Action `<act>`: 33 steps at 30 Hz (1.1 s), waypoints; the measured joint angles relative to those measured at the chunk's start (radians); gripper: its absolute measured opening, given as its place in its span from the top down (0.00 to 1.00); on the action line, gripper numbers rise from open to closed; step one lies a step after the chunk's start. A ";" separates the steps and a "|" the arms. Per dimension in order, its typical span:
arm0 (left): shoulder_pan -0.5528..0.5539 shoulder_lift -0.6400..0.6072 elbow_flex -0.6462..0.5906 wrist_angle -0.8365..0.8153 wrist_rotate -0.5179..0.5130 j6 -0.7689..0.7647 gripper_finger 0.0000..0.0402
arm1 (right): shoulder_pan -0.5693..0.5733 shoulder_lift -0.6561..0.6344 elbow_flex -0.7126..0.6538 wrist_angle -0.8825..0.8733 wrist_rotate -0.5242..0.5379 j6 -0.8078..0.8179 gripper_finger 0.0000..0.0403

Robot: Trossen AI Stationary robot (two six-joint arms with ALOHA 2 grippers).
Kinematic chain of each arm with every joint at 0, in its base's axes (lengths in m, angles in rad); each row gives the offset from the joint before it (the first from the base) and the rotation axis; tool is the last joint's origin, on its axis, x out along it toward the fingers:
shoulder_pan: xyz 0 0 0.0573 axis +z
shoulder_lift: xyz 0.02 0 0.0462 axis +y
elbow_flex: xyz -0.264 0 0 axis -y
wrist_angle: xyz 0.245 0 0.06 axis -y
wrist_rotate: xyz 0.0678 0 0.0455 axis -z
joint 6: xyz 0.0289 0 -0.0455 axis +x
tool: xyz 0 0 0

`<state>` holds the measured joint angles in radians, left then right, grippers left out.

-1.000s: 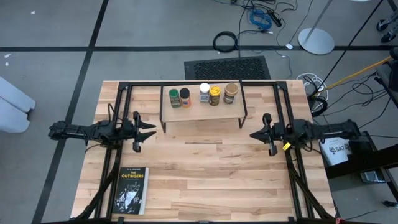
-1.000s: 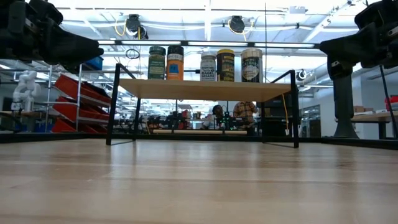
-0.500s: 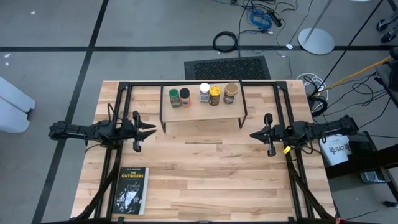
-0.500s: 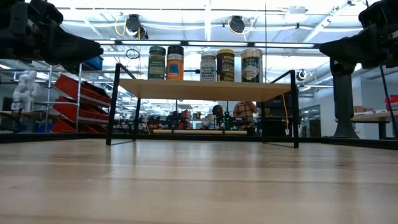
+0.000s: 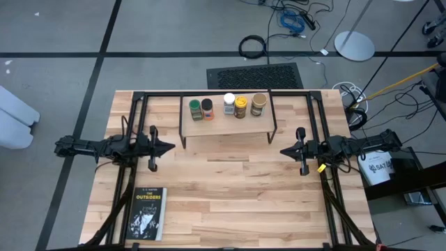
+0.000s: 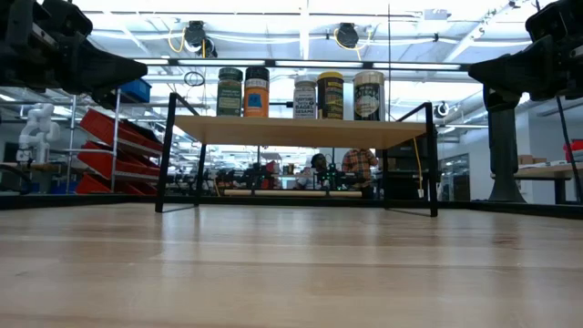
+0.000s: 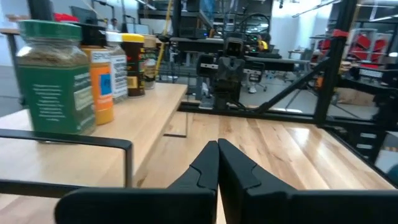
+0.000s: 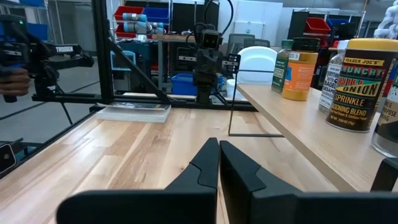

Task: Shelf spices
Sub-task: Return to Home Position

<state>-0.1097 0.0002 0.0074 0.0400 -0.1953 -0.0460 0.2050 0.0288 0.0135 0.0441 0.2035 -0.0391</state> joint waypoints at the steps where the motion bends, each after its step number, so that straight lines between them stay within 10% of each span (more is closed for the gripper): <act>1: 0.000 0.000 0.000 -0.002 0.014 0.000 0.99 | 0.000 0.000 0.000 0.000 0.000 0.000 1.00; 33: 0.000 0.008 0.000 -0.003 0.036 0.053 0.98 | 0.000 0.001 0.000 0.001 0.006 -0.006 1.00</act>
<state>-0.1097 0.0078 0.0074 0.0365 -0.1596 0.0067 0.2047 0.0296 0.0135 0.0452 0.2100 -0.0452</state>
